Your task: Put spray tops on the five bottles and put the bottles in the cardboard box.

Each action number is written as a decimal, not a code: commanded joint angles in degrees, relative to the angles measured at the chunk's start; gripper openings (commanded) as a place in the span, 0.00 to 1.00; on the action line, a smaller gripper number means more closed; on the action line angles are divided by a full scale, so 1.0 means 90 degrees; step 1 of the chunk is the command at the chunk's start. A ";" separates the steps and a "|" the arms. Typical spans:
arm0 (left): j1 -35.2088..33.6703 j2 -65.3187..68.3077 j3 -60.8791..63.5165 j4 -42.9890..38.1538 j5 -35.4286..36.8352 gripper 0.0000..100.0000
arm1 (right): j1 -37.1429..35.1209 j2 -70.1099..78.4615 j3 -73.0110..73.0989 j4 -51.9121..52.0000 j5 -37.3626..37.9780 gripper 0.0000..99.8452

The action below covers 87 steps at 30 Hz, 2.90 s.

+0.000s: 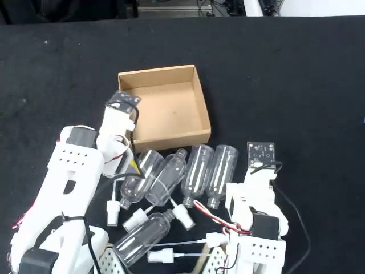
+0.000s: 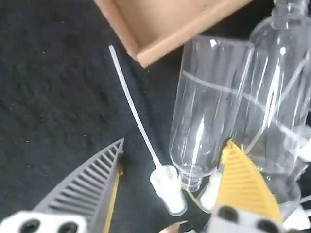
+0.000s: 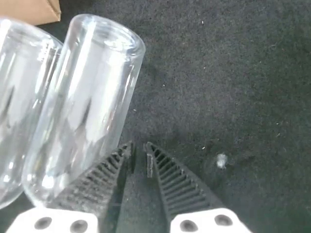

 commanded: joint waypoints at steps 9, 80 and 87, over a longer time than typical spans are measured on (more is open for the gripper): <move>0.0562 0.0000 0.0874 -0.0967 0.0313 0.29 | -0.0049 -0.0601 -0.0034 0.0068 0.0039 0.01; 0.0835 0.0908 0.1148 -0.1954 0.0821 0.29 | -0.0049 -0.0601 -0.0034 0.0068 0.0039 0.01; 0.0825 0.2022 0.0396 -0.1729 0.0840 0.28 | -0.0049 -0.0601 -0.0034 0.0068 0.0039 0.01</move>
